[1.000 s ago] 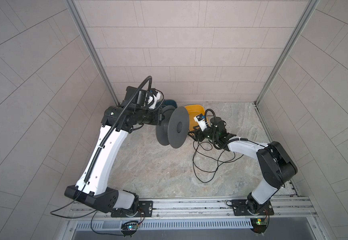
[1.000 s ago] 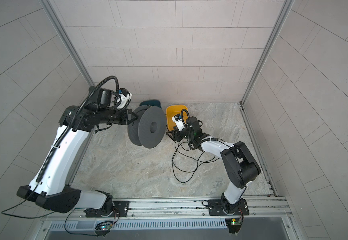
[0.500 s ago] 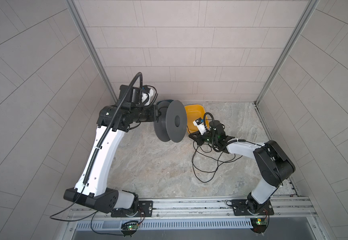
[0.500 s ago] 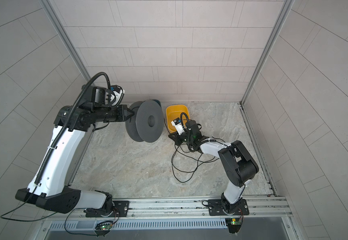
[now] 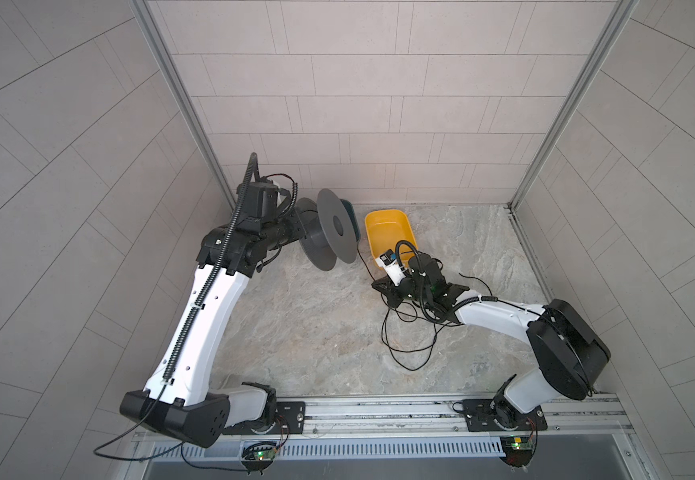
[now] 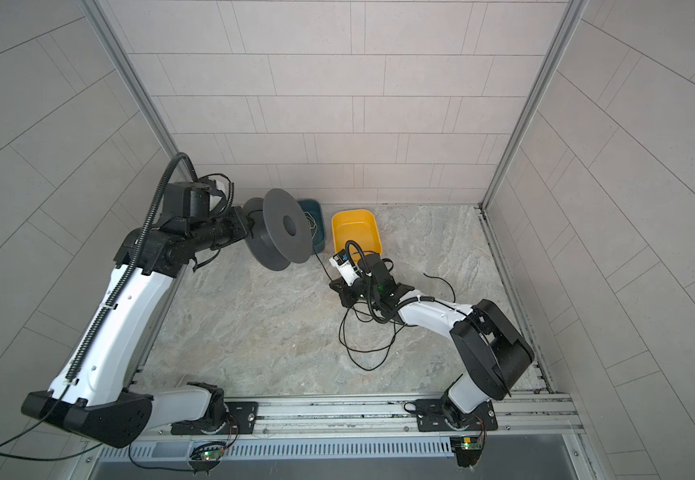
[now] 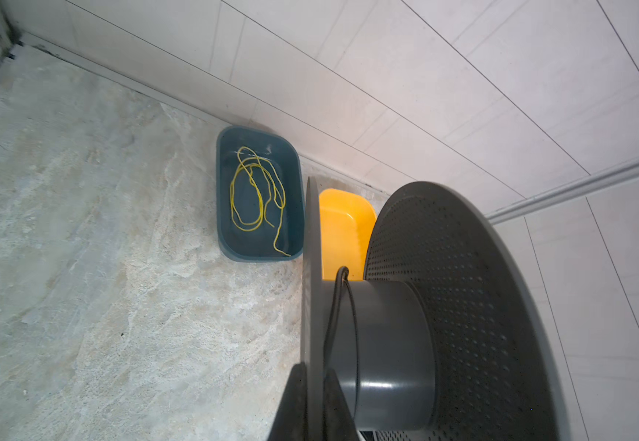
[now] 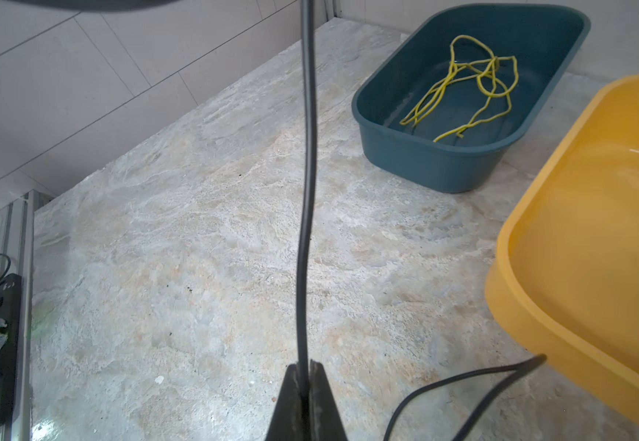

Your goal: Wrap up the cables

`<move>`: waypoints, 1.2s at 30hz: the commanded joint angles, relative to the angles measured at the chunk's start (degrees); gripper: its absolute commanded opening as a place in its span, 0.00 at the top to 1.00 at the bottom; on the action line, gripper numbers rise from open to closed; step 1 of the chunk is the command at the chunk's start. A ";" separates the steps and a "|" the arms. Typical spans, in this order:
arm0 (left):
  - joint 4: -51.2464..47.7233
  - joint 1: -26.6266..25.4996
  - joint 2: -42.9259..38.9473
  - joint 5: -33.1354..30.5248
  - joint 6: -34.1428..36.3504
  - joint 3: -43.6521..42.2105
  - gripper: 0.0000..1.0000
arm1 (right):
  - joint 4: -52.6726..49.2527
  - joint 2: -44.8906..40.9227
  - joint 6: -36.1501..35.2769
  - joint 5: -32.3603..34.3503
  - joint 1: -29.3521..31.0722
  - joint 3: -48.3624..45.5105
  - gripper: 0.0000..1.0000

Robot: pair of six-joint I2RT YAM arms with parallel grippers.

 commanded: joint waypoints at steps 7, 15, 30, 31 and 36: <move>12.99 0.16 -4.96 -13.94 -3.88 -6.08 1.00 | -12.21 -5.26 -12.38 12.28 7.48 4.53 1.00; 16.21 -2.12 -5.09 -19.28 -4.28 -9.84 1.00 | -18.10 -5.37 -17.37 15.72 13.63 13.27 1.00; 13.33 -7.36 -2.03 -25.98 2.20 -9.64 1.00 | -19.56 -5.54 -21.96 17.99 19.92 24.57 1.00; 12.86 -7.71 -1.79 -26.08 2.75 -9.58 1.00 | -19.12 -5.62 -22.04 19.02 19.92 24.99 1.00; 8.83 -8.11 -0.80 -25.46 6.38 -8.00 1.00 | -21.61 -4.90 -23.13 24.47 19.92 30.59 1.00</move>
